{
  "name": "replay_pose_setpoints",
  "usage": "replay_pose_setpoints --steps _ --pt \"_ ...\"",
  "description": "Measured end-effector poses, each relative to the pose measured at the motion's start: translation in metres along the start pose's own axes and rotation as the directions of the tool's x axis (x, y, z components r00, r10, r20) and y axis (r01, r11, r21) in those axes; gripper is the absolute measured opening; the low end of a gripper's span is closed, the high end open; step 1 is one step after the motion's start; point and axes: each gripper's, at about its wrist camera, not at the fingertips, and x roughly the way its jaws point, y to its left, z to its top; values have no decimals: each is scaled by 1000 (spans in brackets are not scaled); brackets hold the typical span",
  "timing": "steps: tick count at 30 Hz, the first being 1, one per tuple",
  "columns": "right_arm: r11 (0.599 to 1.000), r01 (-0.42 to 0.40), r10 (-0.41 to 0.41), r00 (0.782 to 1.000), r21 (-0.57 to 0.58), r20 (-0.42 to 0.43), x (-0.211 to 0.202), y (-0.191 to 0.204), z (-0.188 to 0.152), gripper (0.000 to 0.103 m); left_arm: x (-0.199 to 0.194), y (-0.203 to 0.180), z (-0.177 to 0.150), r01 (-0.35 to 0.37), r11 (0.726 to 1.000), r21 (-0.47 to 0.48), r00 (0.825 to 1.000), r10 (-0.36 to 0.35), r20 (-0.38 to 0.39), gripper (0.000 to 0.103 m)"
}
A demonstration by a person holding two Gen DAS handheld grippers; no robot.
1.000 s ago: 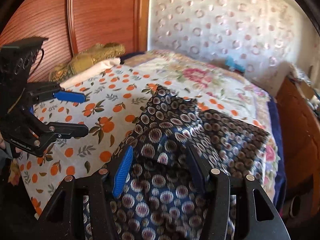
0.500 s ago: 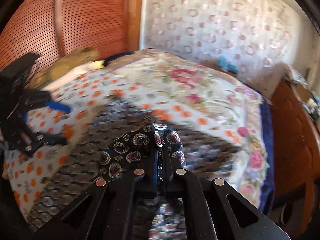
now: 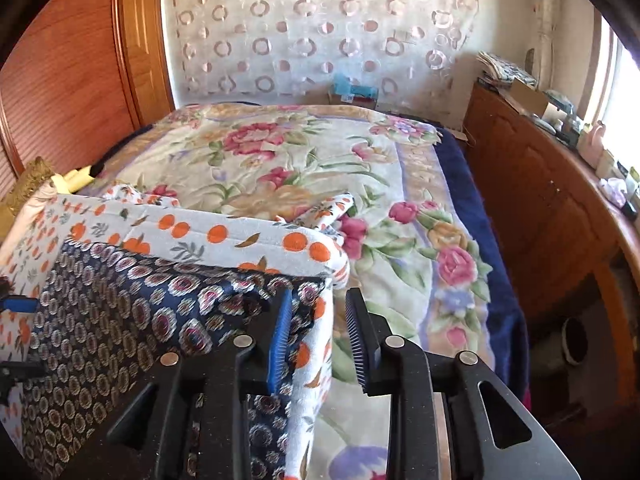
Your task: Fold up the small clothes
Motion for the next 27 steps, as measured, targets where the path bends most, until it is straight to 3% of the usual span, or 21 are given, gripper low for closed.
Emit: replay_pose_setpoints --steps 9,18,27 --pt "996 -86 87 994 -9 60 -28 24 -32 52 10 3 1 -18 1000 -5 1000 18 -15 77" --pt "992 -114 117 991 -52 63 -78 29 -75 56 -12 -10 -13 -17 1000 -24 1000 17 6 77" --pt "997 -75 76 995 -18 58 -138 31 -131 57 -49 -42 -63 36 998 -61 999 -35 11 77"
